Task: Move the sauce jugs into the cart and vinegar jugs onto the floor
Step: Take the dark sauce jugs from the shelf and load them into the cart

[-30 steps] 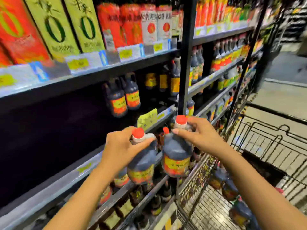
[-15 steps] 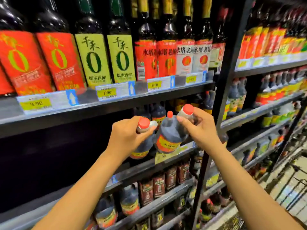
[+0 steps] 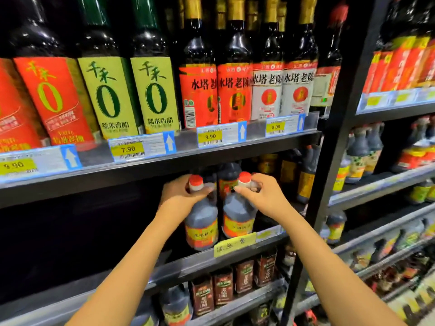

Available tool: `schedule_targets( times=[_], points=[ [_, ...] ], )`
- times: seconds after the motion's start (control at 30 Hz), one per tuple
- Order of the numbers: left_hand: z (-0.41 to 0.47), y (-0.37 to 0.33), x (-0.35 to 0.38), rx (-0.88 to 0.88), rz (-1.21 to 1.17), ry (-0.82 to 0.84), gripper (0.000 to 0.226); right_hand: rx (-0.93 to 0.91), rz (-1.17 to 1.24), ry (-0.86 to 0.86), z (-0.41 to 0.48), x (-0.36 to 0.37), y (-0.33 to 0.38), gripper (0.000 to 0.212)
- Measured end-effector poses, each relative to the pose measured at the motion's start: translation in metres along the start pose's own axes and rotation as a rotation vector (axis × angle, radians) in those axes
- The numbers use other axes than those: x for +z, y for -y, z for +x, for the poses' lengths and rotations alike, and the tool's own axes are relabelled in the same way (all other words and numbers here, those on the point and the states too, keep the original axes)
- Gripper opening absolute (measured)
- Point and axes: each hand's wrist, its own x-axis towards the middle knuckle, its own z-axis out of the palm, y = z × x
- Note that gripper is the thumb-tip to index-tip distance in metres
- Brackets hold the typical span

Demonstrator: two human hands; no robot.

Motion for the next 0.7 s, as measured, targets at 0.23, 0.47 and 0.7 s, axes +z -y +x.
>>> schedule_targets(
  times=[0.23, 0.47, 0.7],
  points=[
    [0.014, 0.001, 0.016, -0.091, -0.157, -0.047, 0.028, 0.131, 0.207, 0.031, 0.029, 0.018, -0.001, 0.010],
    [-0.039, 0.023, 0.030, -0.131, -0.244, -0.063, 0.092, 0.271, 0.191, -0.119, -0.006, 0.054, -0.024, 0.080],
    [-0.079, 0.036, 0.044, -0.130, -0.285, -0.104, 0.082, 0.430, 0.161, -0.283, -0.046, 0.091, -0.043, 0.084]
  ],
)
